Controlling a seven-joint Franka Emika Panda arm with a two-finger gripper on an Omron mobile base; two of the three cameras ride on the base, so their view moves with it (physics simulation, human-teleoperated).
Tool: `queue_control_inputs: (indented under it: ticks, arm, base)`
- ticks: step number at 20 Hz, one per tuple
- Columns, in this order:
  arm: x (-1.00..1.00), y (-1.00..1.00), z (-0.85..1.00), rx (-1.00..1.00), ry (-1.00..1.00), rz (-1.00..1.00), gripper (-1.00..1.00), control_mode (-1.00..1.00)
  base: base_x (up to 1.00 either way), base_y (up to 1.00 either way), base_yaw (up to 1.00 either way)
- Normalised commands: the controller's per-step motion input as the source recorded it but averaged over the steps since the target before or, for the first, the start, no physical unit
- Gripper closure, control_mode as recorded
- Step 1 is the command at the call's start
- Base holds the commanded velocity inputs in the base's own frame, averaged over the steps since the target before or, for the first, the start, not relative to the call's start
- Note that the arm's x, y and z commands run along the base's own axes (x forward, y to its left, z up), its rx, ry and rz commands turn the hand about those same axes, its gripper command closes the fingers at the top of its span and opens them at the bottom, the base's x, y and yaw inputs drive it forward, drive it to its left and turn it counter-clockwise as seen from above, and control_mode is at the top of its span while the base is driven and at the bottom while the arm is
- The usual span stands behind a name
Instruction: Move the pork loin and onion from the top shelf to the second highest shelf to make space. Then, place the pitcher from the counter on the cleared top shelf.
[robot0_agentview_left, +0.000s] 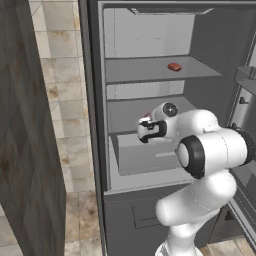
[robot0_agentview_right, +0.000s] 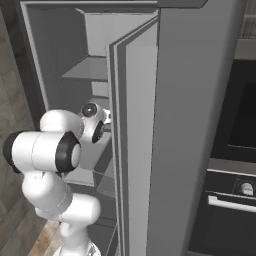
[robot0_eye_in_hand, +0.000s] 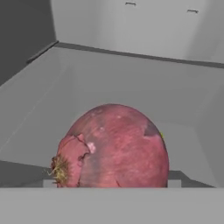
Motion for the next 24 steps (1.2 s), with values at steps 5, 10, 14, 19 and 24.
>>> queue_control_inputs:
  ticks: [5, 10, 14, 19, 24]
  arm:
    - [0.62, -0.13, -0.16, 0.07, 0.13, 0.0, 1.0, -1.0]
    - [0.63, -0.17, -0.26, 0.09, 0.11, 0.0, 1.0, -1.0]
    - [0.65, -0.09, -0.35, 0.05, 0.03, 0.0, 1.0, -1.0]
    - [0.45, 0.0, -0.2, 0.0, -0.04, 0.0, -1.0, -1.0]
    - [0.02, 0.01, 0.0, -0.02, -0.06, 0.0, -1.0, -1.0]
  base:
    - [0.0, 0.0, 0.0]
    - [0.0, 0.0, 0.0]
    - [0.0, 0.0, 0.0]
    - [0.0, 0.0, 0.0]
    - [0.0, 0.0, 0.0]
